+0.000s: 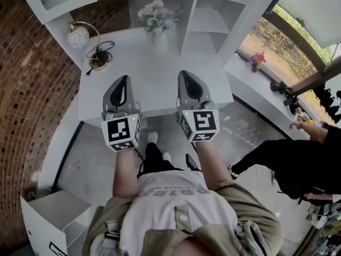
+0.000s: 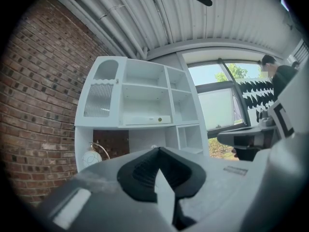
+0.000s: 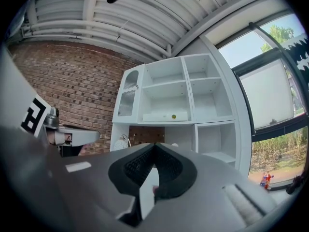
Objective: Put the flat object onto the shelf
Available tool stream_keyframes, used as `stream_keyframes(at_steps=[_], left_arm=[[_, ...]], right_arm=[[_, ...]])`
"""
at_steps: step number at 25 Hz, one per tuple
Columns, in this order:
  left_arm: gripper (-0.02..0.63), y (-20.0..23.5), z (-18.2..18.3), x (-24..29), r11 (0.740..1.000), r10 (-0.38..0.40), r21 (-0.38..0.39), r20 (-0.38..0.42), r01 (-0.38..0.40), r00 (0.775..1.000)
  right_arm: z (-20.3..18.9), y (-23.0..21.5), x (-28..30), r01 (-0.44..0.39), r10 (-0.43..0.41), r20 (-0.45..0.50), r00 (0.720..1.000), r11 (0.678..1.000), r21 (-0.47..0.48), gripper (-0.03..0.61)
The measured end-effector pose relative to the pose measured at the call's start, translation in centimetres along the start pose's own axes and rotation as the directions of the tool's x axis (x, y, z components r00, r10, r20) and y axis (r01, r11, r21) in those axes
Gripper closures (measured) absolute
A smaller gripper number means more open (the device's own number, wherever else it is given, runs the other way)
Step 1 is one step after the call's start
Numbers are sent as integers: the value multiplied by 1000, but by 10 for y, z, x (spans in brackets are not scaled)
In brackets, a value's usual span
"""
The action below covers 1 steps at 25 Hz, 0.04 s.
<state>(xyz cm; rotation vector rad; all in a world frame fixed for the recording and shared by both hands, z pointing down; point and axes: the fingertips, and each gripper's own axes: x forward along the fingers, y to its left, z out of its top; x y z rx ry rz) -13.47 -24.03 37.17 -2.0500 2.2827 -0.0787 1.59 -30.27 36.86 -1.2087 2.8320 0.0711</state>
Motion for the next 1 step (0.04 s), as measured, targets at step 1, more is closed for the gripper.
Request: stream_keyframes(at_steps=[1], left_arm=[[606, 0, 0, 0, 1000, -1, 0, -1, 1, 1000]], right_arm=[[0, 0, 0, -3, 3, 2, 1000, 1000, -3, 577]])
